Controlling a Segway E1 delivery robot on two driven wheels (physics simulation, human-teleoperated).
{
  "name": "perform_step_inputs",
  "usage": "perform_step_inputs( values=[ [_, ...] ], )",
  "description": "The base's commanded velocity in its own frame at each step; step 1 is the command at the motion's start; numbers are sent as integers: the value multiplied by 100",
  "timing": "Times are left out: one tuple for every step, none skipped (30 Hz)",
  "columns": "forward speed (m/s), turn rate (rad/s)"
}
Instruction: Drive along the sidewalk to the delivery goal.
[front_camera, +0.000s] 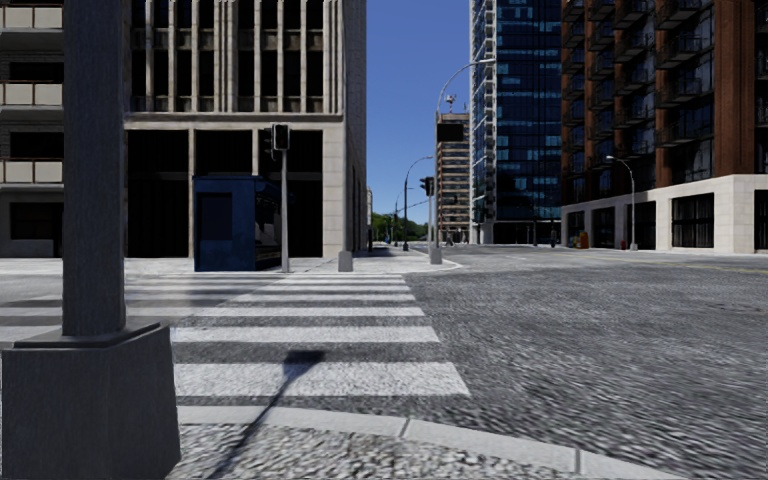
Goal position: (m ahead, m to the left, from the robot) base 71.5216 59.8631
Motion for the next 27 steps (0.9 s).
perform_step_inputs(
  values=[
    [200,0],
    [200,0],
    [200,0],
    [200,0],
    [200,0],
    [200,0],
    [200,0],
    [200,0],
    [200,0],
    [200,0],
    [200,0],
    [200,0],
    [200,0],
    [200,0],
    [200,0],
    [200,0],
    [195,0],
    [183,0],
    [175,0],
    [170,0],
    [165,0],
    [165,0],
    [163,0],
    [162,0],
    [162,0],
    [162,0],
    [162,0]
  ],
)
